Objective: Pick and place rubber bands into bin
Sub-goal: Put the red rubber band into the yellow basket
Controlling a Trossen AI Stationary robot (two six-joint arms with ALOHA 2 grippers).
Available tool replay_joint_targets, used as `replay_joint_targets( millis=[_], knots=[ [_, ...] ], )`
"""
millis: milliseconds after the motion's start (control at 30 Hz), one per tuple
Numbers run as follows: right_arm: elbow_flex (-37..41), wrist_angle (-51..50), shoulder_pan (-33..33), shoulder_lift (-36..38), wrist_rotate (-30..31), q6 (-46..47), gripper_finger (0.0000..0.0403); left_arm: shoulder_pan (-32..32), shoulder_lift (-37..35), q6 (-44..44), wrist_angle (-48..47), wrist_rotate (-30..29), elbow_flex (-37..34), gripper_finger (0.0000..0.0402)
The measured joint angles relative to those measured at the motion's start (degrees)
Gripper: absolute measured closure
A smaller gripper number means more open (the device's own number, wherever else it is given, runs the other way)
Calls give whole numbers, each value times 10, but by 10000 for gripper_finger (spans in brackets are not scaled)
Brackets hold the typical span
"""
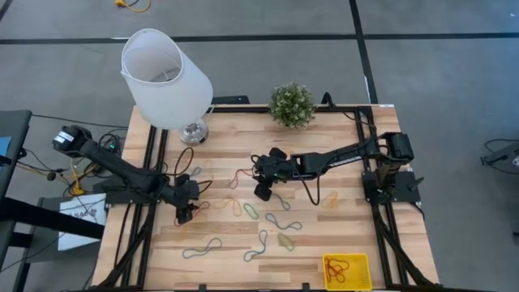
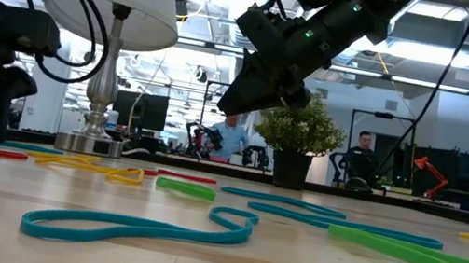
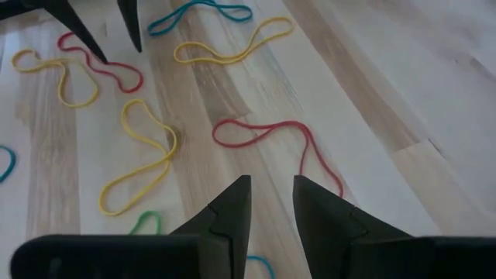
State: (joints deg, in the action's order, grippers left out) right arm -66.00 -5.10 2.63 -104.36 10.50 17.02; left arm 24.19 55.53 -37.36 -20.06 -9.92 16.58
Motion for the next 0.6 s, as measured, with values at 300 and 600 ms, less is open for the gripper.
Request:
replay_joint_targets(
  millis=[300, 600],
  knots=[
    [0, 0, 0, 0, 0, 0, 312, 26, 62, -25, 11, -34, 2, 239],
    [0, 0, 0, 0, 0, 0, 312, 50, 112, -29, 53, -68, 11, 241]
  ],
)
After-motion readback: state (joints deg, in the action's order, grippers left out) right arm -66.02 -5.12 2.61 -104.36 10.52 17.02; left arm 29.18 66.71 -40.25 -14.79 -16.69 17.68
